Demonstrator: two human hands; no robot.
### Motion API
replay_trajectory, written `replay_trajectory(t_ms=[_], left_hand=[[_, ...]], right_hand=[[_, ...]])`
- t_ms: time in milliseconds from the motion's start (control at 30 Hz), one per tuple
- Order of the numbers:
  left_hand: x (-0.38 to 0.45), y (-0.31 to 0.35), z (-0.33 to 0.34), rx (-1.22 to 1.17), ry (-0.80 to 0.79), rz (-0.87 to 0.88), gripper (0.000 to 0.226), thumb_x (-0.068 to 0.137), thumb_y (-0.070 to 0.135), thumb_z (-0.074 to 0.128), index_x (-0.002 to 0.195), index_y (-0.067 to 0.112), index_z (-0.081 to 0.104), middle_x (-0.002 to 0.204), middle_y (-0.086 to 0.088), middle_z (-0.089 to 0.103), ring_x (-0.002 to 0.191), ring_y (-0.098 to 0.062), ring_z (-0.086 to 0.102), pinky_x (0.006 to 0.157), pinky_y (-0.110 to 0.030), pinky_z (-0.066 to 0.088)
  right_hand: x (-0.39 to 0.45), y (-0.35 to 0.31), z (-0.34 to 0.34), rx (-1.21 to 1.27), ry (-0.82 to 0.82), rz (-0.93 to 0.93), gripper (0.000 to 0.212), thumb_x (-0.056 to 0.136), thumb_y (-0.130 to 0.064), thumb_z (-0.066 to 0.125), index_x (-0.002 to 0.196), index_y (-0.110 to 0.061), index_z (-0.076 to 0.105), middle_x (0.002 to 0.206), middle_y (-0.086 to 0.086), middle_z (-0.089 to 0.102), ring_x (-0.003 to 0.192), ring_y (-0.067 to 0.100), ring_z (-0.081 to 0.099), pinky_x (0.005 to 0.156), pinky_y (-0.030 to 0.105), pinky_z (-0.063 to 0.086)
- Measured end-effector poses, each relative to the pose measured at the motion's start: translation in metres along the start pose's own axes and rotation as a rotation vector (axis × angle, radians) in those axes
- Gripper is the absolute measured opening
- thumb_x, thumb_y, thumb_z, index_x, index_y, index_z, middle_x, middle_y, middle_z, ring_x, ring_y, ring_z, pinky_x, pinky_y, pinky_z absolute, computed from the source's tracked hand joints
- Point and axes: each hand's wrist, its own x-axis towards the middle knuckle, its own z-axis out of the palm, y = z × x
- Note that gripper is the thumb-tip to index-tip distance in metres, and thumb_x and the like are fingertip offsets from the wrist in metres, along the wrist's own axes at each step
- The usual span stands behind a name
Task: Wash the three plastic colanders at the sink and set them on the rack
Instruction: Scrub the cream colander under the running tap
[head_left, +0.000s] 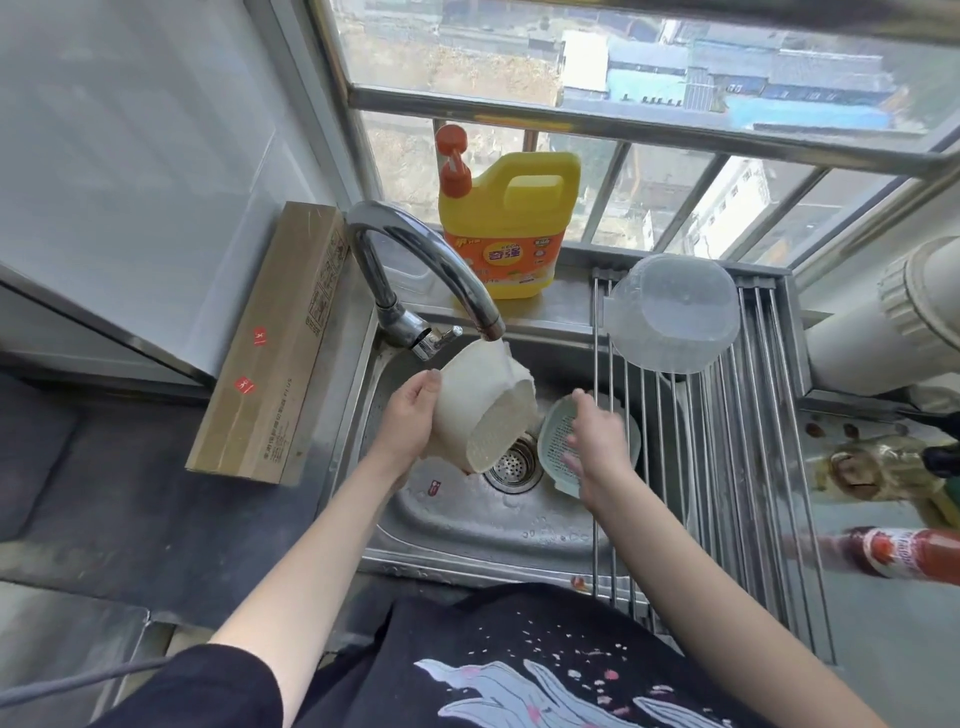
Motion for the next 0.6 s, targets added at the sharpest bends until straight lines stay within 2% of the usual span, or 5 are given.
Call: replay_trajectory(t_ms=[100,267,400,500,600], left_hand=[[-0.003,-0.006,0.007,0.065,-0.086,0.037,0.027,0.101,0.024,0.040,0.085,0.010,0.056,0.078,0.001,0.051,0.071,-0.006,0.041,0.065,-0.025,0.032],[-0.011,-0.007,0.017,0.095,-0.336,0.014,0.020,0.098,0.012,0.045,0.113,0.006,0.058,0.094,0.001,0.063,0.081,0.001,0.059,0.075,-0.018,0.045],[-0.013,0.002,0.011,-0.081,-0.571,-0.182,0.060,0.081,0.000,0.062,0.134,0.019,0.045,0.126,-0.006,0.061,0.115,-0.019,0.059,0.099,-0.037,0.047],[-0.011,0.023,0.008,-0.431,-0.611,-0.288,0.049,0.070,0.012,0.064,0.119,0.010,0.061,0.111,-0.015,0.063,0.100,-0.028,0.059,0.089,-0.042,0.047],[-0.009,0.038,0.021,-0.481,-0.486,-0.267,0.037,0.097,0.030,0.038,0.109,0.014,0.069,0.102,-0.007,0.068,0.093,-0.021,0.062,0.081,-0.035,0.048]], right_hand=[[-0.016,0.006,0.010,0.170,-0.321,0.282,0.075,0.090,-0.057,0.050,0.143,-0.008,0.031,0.142,0.019,0.040,0.119,0.029,0.049,0.090,0.040,0.045],[-0.011,0.006,0.034,0.158,-0.391,0.147,0.051,0.093,-0.045,0.052,0.130,-0.009,0.051,0.112,0.010,0.064,0.086,0.019,0.062,0.062,0.030,0.052],[-0.008,0.025,0.040,-0.067,-0.395,-0.192,0.051,0.093,-0.022,0.059,0.139,-0.012,0.039,0.124,0.007,0.059,0.108,0.021,0.059,0.084,0.031,0.053],[-0.014,0.039,0.034,-0.209,-0.424,-0.371,0.061,0.091,-0.023,0.061,0.144,-0.024,0.031,0.130,-0.004,0.054,0.117,0.013,0.053,0.099,0.035,0.047],[-0.013,0.054,0.025,-0.266,-0.326,-0.524,0.073,0.088,-0.020,0.064,0.149,-0.027,0.025,0.143,-0.014,0.042,0.129,0.006,0.042,0.107,0.029,0.037]])
